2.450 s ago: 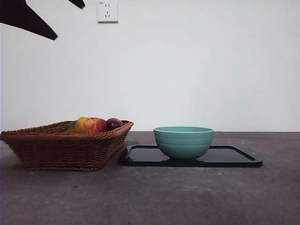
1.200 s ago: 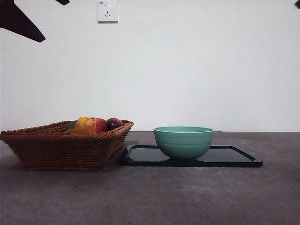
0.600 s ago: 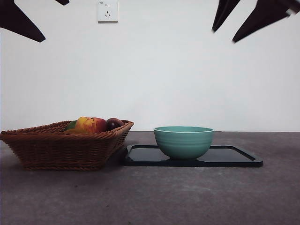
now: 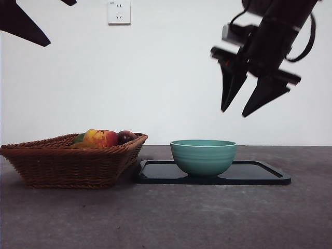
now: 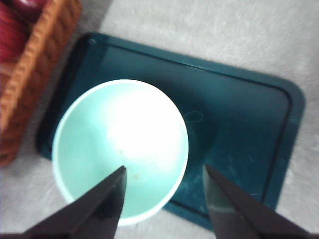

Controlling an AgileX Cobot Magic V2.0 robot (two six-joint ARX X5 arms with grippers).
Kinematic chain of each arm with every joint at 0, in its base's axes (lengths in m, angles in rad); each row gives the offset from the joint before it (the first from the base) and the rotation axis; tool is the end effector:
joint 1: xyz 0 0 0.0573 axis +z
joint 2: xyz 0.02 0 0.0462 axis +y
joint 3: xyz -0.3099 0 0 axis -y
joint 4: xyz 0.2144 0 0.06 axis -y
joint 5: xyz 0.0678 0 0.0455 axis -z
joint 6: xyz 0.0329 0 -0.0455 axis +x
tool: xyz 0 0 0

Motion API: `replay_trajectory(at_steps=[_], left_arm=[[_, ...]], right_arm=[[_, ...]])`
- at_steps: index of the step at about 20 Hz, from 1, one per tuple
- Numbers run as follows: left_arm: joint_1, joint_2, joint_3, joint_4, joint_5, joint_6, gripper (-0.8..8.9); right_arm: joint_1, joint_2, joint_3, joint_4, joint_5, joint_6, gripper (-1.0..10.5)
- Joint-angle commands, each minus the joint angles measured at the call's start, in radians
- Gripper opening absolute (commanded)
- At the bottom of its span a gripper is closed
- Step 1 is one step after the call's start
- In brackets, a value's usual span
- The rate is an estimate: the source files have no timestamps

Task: Pick up the wifruite, put it on the bowl, pick up the plate, put it on desk

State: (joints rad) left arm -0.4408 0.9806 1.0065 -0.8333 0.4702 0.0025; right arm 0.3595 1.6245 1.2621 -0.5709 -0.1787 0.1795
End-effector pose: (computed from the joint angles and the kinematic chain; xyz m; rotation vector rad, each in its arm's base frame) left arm 0.1089 -0.0679 0.3563 -0.0101 0.8335 -0.8606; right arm 0.2956 0.1173 0.3125 0.0770 0.9809 0.4119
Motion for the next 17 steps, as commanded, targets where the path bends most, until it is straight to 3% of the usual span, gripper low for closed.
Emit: replay_trajectory(at_steps=[1,10,14,17], left_arm=[[-0.006,0.005,0.010,0.011,0.002,0.013,3.75],[-0.006,0.005,0.010,0.011,0.002,0.013,3.75],[-0.006,0.005,0.010,0.011,0.002,0.013,3.75],[-0.006,0.005,0.010,0.011,0.002,0.013,3.75]], right_arm=[[0.005,0.058,0.023,0.031,0.004,-0.012,2.5],[0.005,0.188,0.023,0.096,0.005,-0.012,2.4],[0.005,0.198,0.023,0.118,0.004,-0.012,1.2],[0.005,0.199,0.023,0.125,0.004,-0.012,1.0]])
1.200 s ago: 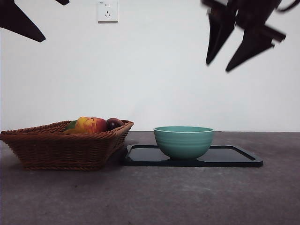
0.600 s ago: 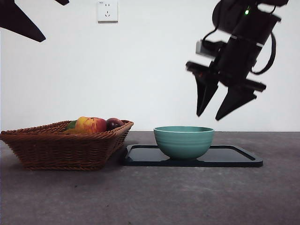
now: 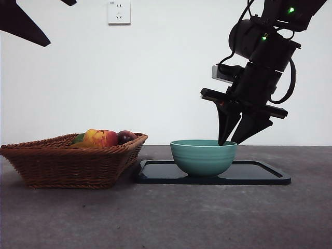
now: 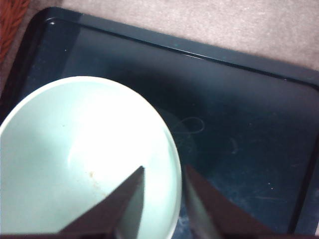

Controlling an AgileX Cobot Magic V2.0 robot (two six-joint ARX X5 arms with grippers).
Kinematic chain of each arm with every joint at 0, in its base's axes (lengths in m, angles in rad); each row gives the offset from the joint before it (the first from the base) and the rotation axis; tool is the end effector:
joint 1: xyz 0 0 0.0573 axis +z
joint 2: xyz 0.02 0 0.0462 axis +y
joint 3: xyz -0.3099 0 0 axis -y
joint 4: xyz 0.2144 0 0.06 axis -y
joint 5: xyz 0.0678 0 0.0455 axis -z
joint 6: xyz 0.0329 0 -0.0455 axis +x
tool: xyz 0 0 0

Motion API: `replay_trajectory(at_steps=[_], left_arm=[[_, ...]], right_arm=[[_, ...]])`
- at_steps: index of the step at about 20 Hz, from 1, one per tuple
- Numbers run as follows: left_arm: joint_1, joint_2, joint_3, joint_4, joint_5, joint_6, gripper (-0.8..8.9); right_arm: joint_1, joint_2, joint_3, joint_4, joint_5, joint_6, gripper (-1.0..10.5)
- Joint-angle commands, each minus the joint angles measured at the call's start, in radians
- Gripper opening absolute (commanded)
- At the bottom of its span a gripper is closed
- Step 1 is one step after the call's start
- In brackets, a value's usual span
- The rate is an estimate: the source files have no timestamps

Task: Pick up the wifruite, put it on the bowl, pick up the plate, put it on desk

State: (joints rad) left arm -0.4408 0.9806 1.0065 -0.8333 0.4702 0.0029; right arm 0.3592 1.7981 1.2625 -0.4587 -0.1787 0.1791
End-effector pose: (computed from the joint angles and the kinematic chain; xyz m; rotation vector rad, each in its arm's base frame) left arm 0.1089 -0.0679 0.3563 -0.0097 0.8333 -0.8608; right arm 0.3344 0.1318 0.2636 0.0695 1.0413 0.4008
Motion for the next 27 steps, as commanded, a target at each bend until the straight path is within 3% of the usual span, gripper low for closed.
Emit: replay_trajectory(at_steps=[1,4,7,12,17,22,27], left_arm=[[-0.005,0.005,0.010,0.011,0.002,0.012,3.75],[-0.006,0.005,0.010,0.011,0.002,0.012,3.75],[-0.006,0.005,0.010,0.011,0.002,0.012,3.75],[-0.006,0.005,0.010,0.011,0.002,0.013,3.75],[-0.005,0.005,0.010,0.011,0.002,0.013,3.75],[-0.005,0.005,0.010,0.011,0.002,0.013,3.75],[-0.005,0.005,0.010,0.011,0.002,0.016,3.75]], right_arm=[[0.005,0.026,0.022,0.013,0.004,-0.011,0.8],[0.005,0.026,0.022,0.013,0.005,-0.011,0.1],[0.005,0.025,0.022,0.017,0.048,-0.012,0.1],[0.007,-0.022,0.022,0.019,0.048,-0.012,0.1],[0.013,-0.185,0.022,-0.015,0.045,-0.013,0.1],[0.016,-0.363,0.022,-0.173,0.037,-0.061,0.1],[0.068,-0.530,-0.017,-0.259,0.037,-0.062,0.1]])
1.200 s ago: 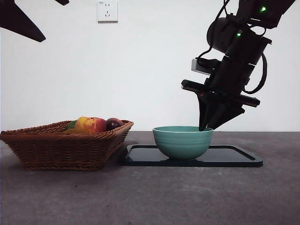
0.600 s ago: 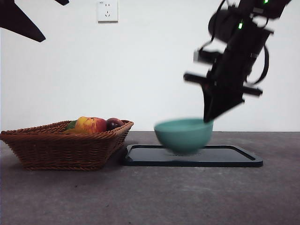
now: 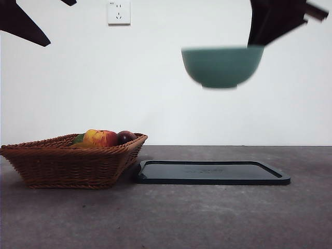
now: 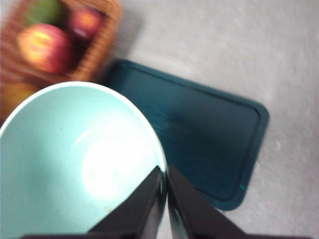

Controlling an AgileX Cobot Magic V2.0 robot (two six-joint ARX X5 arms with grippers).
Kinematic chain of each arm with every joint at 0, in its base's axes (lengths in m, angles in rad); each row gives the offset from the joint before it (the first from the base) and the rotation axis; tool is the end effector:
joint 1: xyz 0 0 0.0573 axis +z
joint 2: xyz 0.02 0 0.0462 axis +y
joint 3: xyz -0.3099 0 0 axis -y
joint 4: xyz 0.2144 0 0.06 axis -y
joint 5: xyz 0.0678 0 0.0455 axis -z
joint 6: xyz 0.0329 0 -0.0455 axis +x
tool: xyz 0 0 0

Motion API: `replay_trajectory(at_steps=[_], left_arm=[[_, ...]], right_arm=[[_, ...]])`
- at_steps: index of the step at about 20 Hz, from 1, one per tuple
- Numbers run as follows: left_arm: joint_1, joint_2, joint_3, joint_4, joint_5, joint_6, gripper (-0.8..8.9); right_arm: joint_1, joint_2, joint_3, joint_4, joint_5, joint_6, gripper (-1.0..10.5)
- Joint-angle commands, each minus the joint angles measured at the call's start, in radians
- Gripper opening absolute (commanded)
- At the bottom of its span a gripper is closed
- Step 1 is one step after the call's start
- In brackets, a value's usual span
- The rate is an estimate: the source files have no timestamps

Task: Pick up the wifruite, put it on the bowl, pick up the plate, put it on desk

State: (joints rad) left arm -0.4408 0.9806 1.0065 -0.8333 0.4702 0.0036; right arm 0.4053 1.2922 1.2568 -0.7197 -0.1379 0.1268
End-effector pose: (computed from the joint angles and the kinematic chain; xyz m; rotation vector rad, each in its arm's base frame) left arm 0.1089 -0.0679 0.3563 -0.0091 0.8330 -0.8611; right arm 0.2043 0.0926 0.3850 0.0159 0.7881 0.4677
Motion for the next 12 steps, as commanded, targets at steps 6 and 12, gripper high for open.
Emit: replay_trajectory(at_steps=[6,12], left_arm=[[-0.006,0.005,0.010,0.011,0.002,0.015,3.75],[-0.005,0.005,0.010,0.010,0.002,0.015,3.75]], right_arm=[[0.127,-0.187,-0.212,0.036,-0.001,0.032,0.1],[0.212,-0.188,-0.413,0.185,0.011,0.087,0.1]])
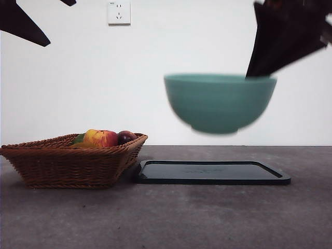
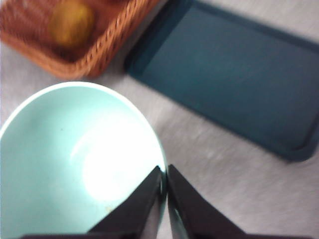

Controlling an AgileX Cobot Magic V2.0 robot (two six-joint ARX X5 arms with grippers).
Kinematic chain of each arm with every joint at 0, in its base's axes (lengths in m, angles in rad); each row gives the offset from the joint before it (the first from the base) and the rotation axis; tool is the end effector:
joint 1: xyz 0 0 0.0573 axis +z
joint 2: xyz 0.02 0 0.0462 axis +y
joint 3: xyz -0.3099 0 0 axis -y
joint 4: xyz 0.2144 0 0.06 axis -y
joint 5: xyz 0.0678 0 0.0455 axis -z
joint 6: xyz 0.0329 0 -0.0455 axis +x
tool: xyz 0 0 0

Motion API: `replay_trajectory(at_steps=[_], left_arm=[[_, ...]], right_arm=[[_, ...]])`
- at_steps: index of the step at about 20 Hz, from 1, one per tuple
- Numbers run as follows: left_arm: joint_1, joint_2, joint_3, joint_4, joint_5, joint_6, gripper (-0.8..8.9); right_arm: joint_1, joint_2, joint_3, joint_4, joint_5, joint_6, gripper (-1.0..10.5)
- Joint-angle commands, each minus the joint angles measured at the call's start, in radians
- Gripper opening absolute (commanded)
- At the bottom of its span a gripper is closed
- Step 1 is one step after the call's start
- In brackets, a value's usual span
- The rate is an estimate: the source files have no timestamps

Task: Pick up the wifruite, put it on the bowl, pick up the plate, put it on desk

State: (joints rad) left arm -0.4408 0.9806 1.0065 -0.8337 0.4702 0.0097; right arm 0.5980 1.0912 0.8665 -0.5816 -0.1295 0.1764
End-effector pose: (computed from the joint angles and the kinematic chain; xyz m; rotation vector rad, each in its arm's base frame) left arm 0.1089 -0.0679 0.3563 -0.0038 0.8308 -0.8636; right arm 0.1372 0.0986 0.3167 -0.0314 0.8570 0.6127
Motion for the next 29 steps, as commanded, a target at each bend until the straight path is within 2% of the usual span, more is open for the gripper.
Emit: replay_trajectory(at_steps=[1,8,15,22,26,29], left_arm=[[-0.006,0.005,0.010,0.010,0.002,0.008,3.75],[-0.006,0.005,0.010,0.009,0.002,0.008,3.75],[-0.006,0.005,0.010,0.009,0.002,0.008,3.75],[-0.005,0.005,0.010,-0.012,0.002,0.009,3.75],[-0.006,0.005,0.010,-0.011,0.002,0.009,3.75],[-0.005,0.005,0.010,-0.010,0.002,0.010,3.75]], right_arm=[[0.027,0.020,-0.052,0.079,0.002,0.045,0.1],[0.033,0.083,-0.176,0.232,0.000,0.069,0.1],[0.043,0.215,-0.181,0.281,-0.002,0.071,0.1],[0.048,0.225,-0.180,0.282,0.003,0.079,0.2],[0.048,0.164,-0.179,0.282,0.027,0.079,1.9],[0.048,0.074,-0.176,0.278,0.027,0.079,2.0]])
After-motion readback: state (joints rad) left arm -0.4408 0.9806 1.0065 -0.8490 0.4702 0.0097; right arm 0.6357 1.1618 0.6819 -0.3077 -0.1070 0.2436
